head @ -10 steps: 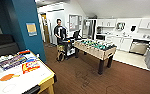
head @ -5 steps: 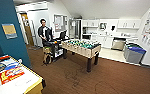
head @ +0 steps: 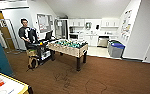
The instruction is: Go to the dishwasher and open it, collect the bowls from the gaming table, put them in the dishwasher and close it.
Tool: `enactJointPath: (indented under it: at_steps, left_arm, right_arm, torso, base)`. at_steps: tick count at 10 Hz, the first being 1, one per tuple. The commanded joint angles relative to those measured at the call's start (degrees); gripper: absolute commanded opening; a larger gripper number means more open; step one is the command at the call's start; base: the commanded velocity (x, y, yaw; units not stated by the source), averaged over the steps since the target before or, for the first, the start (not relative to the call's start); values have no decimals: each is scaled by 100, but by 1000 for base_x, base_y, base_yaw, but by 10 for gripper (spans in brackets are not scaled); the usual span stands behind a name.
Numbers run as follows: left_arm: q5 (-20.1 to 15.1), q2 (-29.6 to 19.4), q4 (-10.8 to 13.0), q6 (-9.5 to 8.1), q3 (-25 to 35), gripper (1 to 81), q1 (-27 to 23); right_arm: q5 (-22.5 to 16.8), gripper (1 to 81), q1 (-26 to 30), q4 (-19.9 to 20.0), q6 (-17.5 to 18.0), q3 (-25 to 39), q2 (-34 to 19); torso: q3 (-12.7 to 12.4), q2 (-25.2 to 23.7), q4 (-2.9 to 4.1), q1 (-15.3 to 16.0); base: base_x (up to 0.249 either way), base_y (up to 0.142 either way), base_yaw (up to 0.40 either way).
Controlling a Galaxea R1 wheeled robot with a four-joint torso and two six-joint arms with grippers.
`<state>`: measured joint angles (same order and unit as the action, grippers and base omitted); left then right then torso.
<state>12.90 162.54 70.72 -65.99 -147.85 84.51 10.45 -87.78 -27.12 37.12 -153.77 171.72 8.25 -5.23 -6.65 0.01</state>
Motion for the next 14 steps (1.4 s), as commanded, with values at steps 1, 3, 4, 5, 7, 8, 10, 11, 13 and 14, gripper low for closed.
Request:
enactJointPath:
  at_steps: [1,3,4,5,7,8,10,11,13,14]
  left_arm:
    - [-130,-98,3,-11,1,10,-298]
    - [-121,-98,3,-11,2,10,-298]
    - [-121,-107,3,-11,1,10,-298]
    - [-121,-107,3,-11,10,10,-298]
    - [-121,-107,3,-11,1,10,-298]
    - [-129,-107,3,-11,1,10,-298]
    - [-121,-125,3,-11,10,10,-298]
    - [-61,-142,3,-11,10,10,-290]
    - [292,-212,3,-19,10,10,-289]
    - [301,-230,3,-19,10,10,-289]
  right_arm:
    - [-219,10,248,-91,-21,15,-12]
    - [-219,10,248,-100,-21,15,-20]
    - [-210,10,248,-100,-21,15,-21]
    - [-219,10,248,-100,-21,7,-21]
    - [-219,10,257,-100,-12,-3,-21]
    - [-219,10,265,-91,-21,-3,-21]
    - [-219,10,274,-91,-21,-3,-21]
    - [-219,10,265,-100,-21,-3,-21]
    - [-210,10,265,-100,-21,-3,-30]
    - [-219,10,265,-100,-21,-3,-38]
  torso:
    - [0,0,0,0]
    - [0,0,0,0]
    - [0,0,0,0]
    - [0,0,0,0]
    - [0,0,0,0]
    - [0,0,0,0]
    - [0,0,0,0]
    - [0,0,0,-1]
    - [0,0,0,0]
    - [0,0,0,0]
  base:
    - [0,0,-388]
    - [0,0,-388]
    - [0,0,-388]
    - [0,0,-388]
    - [0,0,-388]
    - [0,0,-388]
    - [0,0,-328]
    - [0,0,0]
    - [33,0,0]
    - [65,0,0]
